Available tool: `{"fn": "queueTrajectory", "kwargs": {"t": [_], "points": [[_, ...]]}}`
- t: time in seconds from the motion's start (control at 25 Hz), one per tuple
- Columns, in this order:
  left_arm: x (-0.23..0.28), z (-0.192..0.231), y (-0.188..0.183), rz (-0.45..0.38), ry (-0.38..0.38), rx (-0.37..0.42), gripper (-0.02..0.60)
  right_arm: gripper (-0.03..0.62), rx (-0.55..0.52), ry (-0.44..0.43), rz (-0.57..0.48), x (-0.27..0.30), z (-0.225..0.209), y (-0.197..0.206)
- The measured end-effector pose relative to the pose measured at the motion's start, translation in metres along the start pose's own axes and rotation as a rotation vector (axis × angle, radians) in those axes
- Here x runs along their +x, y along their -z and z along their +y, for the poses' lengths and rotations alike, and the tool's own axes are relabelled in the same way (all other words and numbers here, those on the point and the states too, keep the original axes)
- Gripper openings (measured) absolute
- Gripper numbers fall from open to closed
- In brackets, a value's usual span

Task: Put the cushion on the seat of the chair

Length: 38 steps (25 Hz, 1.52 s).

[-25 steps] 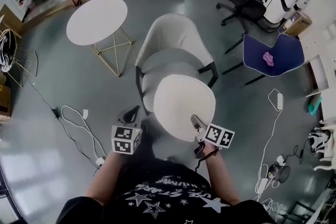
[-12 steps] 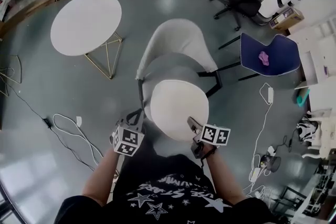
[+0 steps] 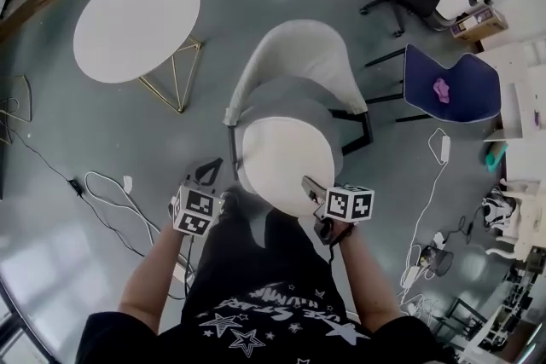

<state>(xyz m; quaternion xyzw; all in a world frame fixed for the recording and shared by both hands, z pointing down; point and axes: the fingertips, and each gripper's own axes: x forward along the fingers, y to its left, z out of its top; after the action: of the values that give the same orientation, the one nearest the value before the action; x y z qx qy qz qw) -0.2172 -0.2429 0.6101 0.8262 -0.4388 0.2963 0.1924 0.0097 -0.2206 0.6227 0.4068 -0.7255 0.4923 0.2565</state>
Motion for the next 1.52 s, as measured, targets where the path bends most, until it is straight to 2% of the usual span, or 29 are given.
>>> {"fn": "queueTrajectory", "kwargs": {"t": [0.28, 0.4, 0.52, 0.68, 0.96, 1.16, 1.32, 1.52], "points": [[0.024, -0.021, -0.010, 0.030, -0.054, -0.075, 0.009, 0.061, -0.055, -0.141, 0.054, 0.007, -0.021, -0.026], [0.033, -0.041, -0.004, 0.057, -0.058, -0.136, 0.009, 0.061, -0.028, -0.198, 0.088, 0.020, -0.028, -0.024], [0.042, -0.060, 0.000, 0.093, -0.057, -0.151, 0.009, 0.061, 0.022, -0.223, 0.114, 0.038, -0.042, -0.019], [0.066, -0.085, 0.000, 0.131, -0.057, -0.162, 0.008, 0.061, 0.057, -0.204, 0.135, 0.051, -0.082, -0.023], [0.110, -0.103, 0.007, 0.167, -0.081, -0.257, 0.009, 0.064, 0.031, -0.192, 0.152, 0.079, -0.132, -0.028], [0.137, -0.116, 0.016, 0.202, -0.095, -0.266, 0.008, 0.072, 0.022, -0.174, 0.163, 0.092, -0.166, -0.024], [0.153, -0.118, 0.019, 0.217, -0.092, -0.279, 0.008, 0.096, -0.051, -0.123, 0.167, 0.107, -0.185, -0.022], [0.171, -0.130, 0.031, 0.253, -0.078, -0.280, 0.009, 0.168, -0.099, -0.030, 0.169, 0.123, -0.216, -0.020]]}}
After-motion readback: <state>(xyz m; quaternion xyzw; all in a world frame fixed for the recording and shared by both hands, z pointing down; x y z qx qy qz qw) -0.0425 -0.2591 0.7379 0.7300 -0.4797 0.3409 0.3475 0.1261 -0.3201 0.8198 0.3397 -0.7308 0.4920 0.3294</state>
